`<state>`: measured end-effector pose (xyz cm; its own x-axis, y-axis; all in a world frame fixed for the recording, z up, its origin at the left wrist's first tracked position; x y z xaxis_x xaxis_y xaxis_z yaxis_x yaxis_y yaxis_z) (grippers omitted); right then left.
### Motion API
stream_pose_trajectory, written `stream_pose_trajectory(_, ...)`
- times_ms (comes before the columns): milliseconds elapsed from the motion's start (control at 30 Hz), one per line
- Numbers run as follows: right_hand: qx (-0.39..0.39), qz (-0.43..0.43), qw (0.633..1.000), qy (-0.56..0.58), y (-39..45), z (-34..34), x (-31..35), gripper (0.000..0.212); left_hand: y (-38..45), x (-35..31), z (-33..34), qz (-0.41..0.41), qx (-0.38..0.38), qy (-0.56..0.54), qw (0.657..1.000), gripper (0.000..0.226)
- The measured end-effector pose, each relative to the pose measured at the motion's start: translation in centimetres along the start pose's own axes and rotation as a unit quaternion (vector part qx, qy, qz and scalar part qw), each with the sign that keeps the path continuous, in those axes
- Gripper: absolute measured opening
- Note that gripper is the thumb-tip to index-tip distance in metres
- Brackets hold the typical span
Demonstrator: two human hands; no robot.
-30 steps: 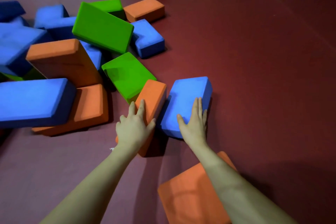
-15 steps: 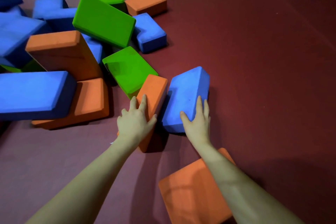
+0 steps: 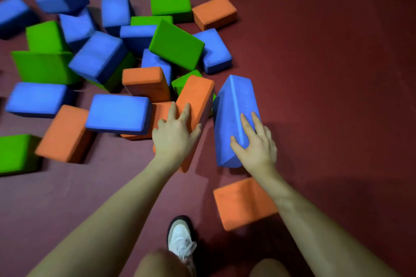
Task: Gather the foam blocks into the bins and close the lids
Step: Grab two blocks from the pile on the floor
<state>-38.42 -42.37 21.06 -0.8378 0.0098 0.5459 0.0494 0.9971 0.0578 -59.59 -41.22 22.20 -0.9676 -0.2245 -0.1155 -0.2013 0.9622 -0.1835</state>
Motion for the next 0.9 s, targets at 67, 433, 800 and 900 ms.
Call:
stream_pose_trajectory(67, 0.015, -0.022, 1.000, -0.005, 0.2, -3.6, 4.3, 0.063, -1.4, 0.8, -4.9, -0.010, 0.008, 0.002, 1.000, 0.066)
stream_pose_trajectory(433, 0.064, -0.166, 0.983, -0.047, -2.4, -17.9, 24.1, 0.058, -11.4, 6.5, -26.6, -0.105, -0.008, -0.007, 0.994, 0.065)
stream_pose_trajectory(800, 0.119, -0.383, 0.916, -0.005, -15.5, -24.8, 34.6, 0.054, -32.9, 11.8, -34.1, -0.310, -0.061, -0.043, 0.948, 0.063)
stream_pose_trajectory(900, 0.155, -0.446, 0.881, 0.003, -20.7, -25.2, 36.2, 0.052, -40.3, 13.1, -34.3, -0.372, -0.059, -0.050, 0.925, 0.063)
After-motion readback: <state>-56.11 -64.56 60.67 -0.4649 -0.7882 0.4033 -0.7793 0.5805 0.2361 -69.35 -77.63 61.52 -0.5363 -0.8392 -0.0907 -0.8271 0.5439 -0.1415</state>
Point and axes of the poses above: each hand's wrist, its own y-axis towards the middle knuckle, its own z-axis out of the palm, x = y × z, the point moved 10 cm from there along y, towards the middle knuckle, and after that the axes turned 8 degrees about y, right-handed, at the moved point
